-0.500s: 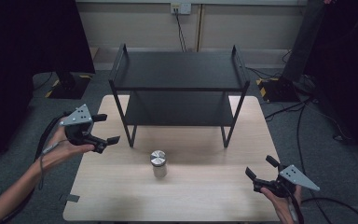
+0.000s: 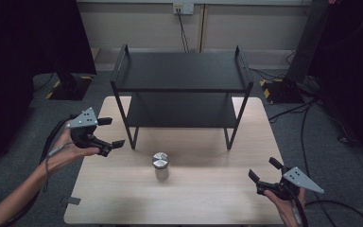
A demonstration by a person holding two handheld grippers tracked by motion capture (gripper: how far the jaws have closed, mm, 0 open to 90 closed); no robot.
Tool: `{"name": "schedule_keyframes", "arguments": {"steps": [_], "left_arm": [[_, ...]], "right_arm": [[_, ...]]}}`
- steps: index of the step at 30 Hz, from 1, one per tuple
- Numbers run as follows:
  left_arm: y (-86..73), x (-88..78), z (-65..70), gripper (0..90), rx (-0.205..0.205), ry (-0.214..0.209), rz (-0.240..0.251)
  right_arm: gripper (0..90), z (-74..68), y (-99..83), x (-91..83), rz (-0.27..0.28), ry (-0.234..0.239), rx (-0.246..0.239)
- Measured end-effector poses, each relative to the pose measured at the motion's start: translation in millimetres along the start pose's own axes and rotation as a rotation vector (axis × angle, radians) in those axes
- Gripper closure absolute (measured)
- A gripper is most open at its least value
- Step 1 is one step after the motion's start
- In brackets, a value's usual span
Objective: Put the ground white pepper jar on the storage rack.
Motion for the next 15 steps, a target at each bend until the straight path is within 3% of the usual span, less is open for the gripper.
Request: {"name": "schedule_keyframes", "arguments": {"steps": [15], "left_arm": [[-7.9, 32.8, 1.6, 3.1, -0.001, -0.056, -0.023]], "right_arm": [[3.8, 0.4, 0.3, 0.1, 0.005, 0.007, 0.001]]}}
Point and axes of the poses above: each handheld gripper's, and its own axes: x roughly forward along the jaws, y roughly out of its top, z roughly to its right, the point moved 1 cm from there along x, roughly forward along the jaws, and after that the axes turned 11 degrees about x, right-handed, at the moved point
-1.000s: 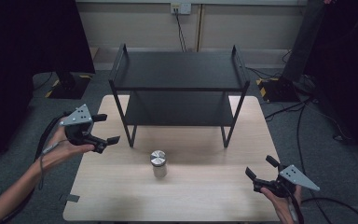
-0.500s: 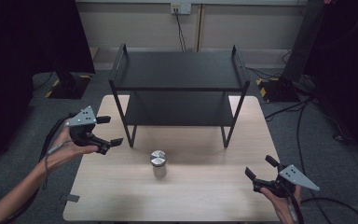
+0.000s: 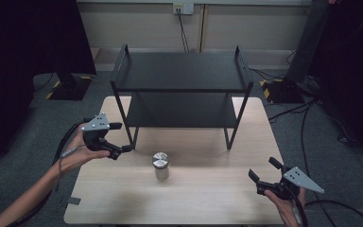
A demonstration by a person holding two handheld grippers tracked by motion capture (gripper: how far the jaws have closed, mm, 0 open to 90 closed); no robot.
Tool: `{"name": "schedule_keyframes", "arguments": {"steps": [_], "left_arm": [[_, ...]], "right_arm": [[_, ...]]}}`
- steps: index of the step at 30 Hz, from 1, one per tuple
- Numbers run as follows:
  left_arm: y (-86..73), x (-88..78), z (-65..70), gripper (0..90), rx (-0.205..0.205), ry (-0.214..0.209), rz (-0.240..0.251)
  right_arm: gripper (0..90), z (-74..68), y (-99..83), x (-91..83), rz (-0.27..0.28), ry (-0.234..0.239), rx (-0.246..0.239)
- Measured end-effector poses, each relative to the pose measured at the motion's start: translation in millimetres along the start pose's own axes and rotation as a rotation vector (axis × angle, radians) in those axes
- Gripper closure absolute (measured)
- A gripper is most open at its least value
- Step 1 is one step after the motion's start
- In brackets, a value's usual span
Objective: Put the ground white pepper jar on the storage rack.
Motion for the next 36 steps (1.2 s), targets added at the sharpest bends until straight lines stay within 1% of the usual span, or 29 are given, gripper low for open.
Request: {"name": "schedule_keyframes", "arguments": {"steps": [4, 5, 6, 9, 10, 11, 14, 18, 19, 21, 22, 24, 26, 27, 28, 32, 36], "left_arm": [[-2.8, 9.2, 1.0, 3.1, -0.010, -0.013, 0.005], [-3.4, 12.4, 1.0, 3.1, -0.007, -0.020, 0.004], [-4.5, 19.5, 2.2, 3.1, -0.009, -0.031, 0.000], [-5.8, 29.7, 3.5, 3.2, -0.004, -0.049, -0.009], [-5.8, 29.7, 3.5, 3.2, -0.004, -0.049, -0.009], [-7.2, 36.4, 4.0, 3.1, 0.000, -0.065, -0.012], [-9.5, 45.8, 5.0, 3.2, 0.003, -0.082, -0.021], [-11.1, 54.4, 6.5, 3.2, 0.009, -0.094, -0.031], [-13.2, 59.7, 7.3, 3.2, 0.005, -0.105, -0.029], [-14.8, 64.6, 8.5, 3.3, 0.001, -0.116, -0.032], [-16.7, 69.4, 8.7, 3.3, -0.004, -0.129, -0.032], [-16.7, 70.0, 9.0, 3.4, -0.002, -0.128, -0.033], [-17.9, 74.8, 11.0, 3.4, 0.003, -0.133, -0.033], [-19.5, 79.5, 12.0, 3.5, -0.005, -0.142, -0.033], [-19.5, 79.5, 12.0, 3.5, -0.005, -0.142, -0.033], [-25.3, 90.9, 14.6, 3.7, -0.012, -0.162, -0.028], [-28.0, 97.0, 16.2, 3.8, -0.017, -0.170, -0.032]], "right_arm": [[3.8, 0.0, -0.1, 0.6, 0.001, 0.004, -0.002], [3.8, 0.0, -0.1, 0.6, 0.001, 0.004, -0.002], [3.8, -0.4, 0.1, 0.6, 0.000, 0.005, -0.002], [3.8, -0.1, 0.1, 0.6, 0.001, 0.005, -0.003], [3.8, 0.0, 0.0, 0.5, 0.002, 0.005, -0.002], [3.8, -0.2, 0.3, 0.3, 0.000, 0.004, -0.002], [3.8, -0.3, 0.2, 0.1, 0.001, 0.005, -0.002], [3.8, -0.1, 0.3, -0.1, 0.002, 0.006, 0.000], [3.8, -0.1, 0.3, -0.2, 0.002, 0.005, -0.001], [3.9, -0.1, 0.3, -0.5, 0.001, 0.004, -0.003], [3.9, 0.0, 0.2, -0.6, 0.001, 0.004, -0.001], [3.9, 0.1, 0.3, -0.5, 0.001, 0.003, -0.001], [3.9, 0.4, 0.3, -0.5, 0.000, 0.005, 0.000], [3.9, 0.1, 0.3, -0.6, 0.001, 0.005, -0.002], [3.9, 0.1, 0.3, -0.6, 0.001, 0.005, -0.002], [4.0, 0.3, 0.1, -0.8, 0.003, 0.005, 0.001], [4.0, 0.4, 0.2, -0.9, 0.003, 0.005, 0.000]]}}
Point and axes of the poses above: each handheld gripper's, and its own axes: x roughly forward along the jaws, y roughly out of its top, z roughly to its right, the point moved 1 cm from there along x, roughly forward along the jaws, and after that the axes turned 11 degrees about x, right-handed, at the moved point
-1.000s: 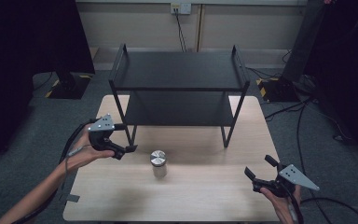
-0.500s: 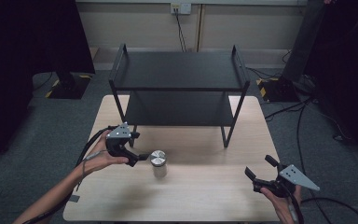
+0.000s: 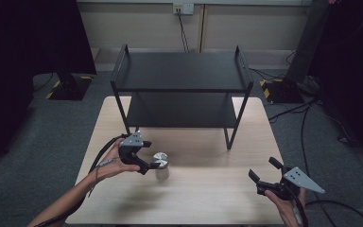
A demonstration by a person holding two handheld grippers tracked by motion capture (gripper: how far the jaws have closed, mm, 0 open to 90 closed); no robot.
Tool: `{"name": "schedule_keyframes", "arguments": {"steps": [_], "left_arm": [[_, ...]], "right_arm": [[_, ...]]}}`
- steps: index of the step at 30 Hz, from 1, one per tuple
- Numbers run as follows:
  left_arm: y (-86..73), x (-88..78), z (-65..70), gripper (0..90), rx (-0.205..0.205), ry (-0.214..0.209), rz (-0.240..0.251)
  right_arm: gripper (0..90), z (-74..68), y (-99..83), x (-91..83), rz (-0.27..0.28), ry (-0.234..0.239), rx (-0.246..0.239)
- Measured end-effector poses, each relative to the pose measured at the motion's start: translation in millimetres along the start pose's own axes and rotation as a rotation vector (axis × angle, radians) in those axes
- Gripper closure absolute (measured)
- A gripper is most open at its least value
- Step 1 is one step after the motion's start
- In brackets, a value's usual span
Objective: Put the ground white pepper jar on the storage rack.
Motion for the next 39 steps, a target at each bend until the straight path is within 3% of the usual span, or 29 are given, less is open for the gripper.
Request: {"name": "schedule_keyframes", "arguments": {"steps": [16, 25, 29, 33, 39], "left_arm": [[-7.5, 30.3, 2.2, 5.2, 0.007, -0.041, -0.019], [-9.9, 37.1, 2.4, 8.2, 0.015, -0.047, -0.027], [-12.7, 36.5, 1.4, 31.4, 0.044, -0.046, -0.014], [-10.9, 36.4, 0.6, 33.1, 0.069, -0.047, -0.019], [-11.0, 36.3, 0.9, 33.4, 0.063, -0.044, -0.018]], "right_arm": [[4.0, 0.6, -0.1, 0.2, 0.001, 0.004, 0.003], [4.0, 0.8, -0.1, 0.8, 0.001, 0.005, 0.005], [4.0, 0.7, -0.1, 0.9, 0.001, 0.005, 0.005], [4.0, 0.7, -0.2, 0.7, 0.003, 0.004, 0.005], [4.0, 0.7, -0.5, 0.8, 0.007, 0.004, 0.007]]}}
Point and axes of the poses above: each handheld gripper's, and its own axes: x roughly forward along the jaws, y roughly out of its top, z roughly to its right, the point moved 1 cm from there along x, roughly forward along the jaws, and after that the axes turned 11 degrees about x, right-handed, at the moved point
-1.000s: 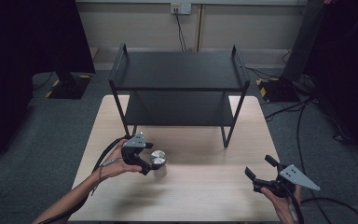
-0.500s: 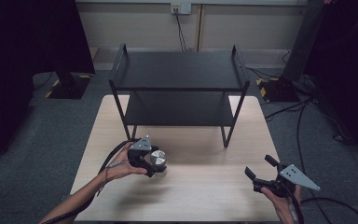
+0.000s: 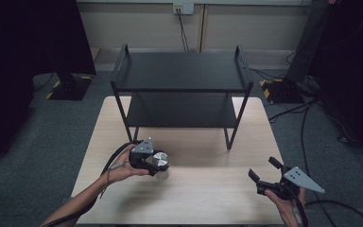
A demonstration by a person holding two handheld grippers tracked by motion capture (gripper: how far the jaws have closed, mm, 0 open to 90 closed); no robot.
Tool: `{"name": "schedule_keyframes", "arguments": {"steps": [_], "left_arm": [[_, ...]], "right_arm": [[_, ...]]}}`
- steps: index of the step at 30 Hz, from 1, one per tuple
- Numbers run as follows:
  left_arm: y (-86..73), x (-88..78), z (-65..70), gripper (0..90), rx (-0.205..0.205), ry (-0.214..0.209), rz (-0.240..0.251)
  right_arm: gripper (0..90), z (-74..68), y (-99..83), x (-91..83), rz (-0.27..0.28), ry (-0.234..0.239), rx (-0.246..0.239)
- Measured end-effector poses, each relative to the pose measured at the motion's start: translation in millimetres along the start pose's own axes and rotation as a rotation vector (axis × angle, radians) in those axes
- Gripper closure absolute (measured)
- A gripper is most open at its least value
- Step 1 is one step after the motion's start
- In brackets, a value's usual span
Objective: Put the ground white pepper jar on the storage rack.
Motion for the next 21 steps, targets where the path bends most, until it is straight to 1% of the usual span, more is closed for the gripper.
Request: {"name": "schedule_keyframes", "arguments": {"steps": [4, 6, 8, 9, 11, 12, 13, 16, 17, 18, 19, 20, 21], "left_arm": [[0.8, 0.1, 0.1, 33.4, -0.004, 0.002, -0.002], [2.4, -0.3, -0.5, 33.6, 0.006, 0.000, -0.007], [3.4, -0.5, -1.1, 34.1, 0.001, 0.004, -0.003], [4.0, -0.5, -2.5, 34.3, -0.007, 0.001, -0.002], [5.0, -0.8, -3.2, 34.4, -0.012, -0.001, -0.003], [8.3, -1.7, -3.4, 34.4, 0.003, 0.000, -0.005], [8.3, -1.7, -3.4, 34.4, 0.003, 0.000, -0.005], [15.2, -5.3, -4.7, 34.5, 0.005, -0.001, -0.004], [21.5, -10.1, -4.0, 34.5, 0.017, 0.007, 0.005], [26.3, -13.9, -4.8, 34.5, 0.014, 0.006, 0.011], [26.3, -13.9, -4.8, 34.5, 0.014, 0.006, 0.011], [30.3, -17.6, -5.0, 34.5, 0.011, 0.008, 0.020], [40.8, -25.3, -5.9, 34.5, 0.014, 0.004, 0.023]], "right_arm": [[4.0, 0.0, 0.0, 0.0, 0.000, 0.002, -0.001], [4.0, -0.2, -0.1, 0.1, 0.002, 0.003, -0.001], [4.0, 0.0, -0.1, 0.3, 0.002, 0.004, -0.001], [4.0, 0.1, 0.1, 0.5, 0.000, 0.004, -0.001], [4.0, 0.1, 0.1, 0.6, 0.000, 0.005, -0.001], [4.0, 0.0, 0.1, 0.4, 0.004, 0.004, -0.002], [4.0, 0.0, 0.1, 0.4, 0.004, 0.004, -0.002], [4.0, 0.2, 0.1, 0.4, 0.005, 0.004, -0.002], [4.0, 0.2, 0.0, 0.4, 0.005, 0.005, -0.001], [4.0, 0.3, 0.1, 0.2, 0.006, 0.006, -0.002], [4.0, 0.3, 0.1, 0.2, 0.006, 0.006, -0.002], [4.0, 0.2, 0.2, 0.1, 0.006, 0.005, -0.002], [4.0, 0.0, 0.4, -0.2, 0.007, 0.004, -0.003]]}}
Point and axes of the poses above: each handheld gripper's, and its own axes: x roughly forward along the jaws, y roughly out of its top, z roughly to its right, the point moved 1 cm from there along x, roughly forward along the jaws, and after that the axes turned 11 degrees about x, right-handed, at the moved point
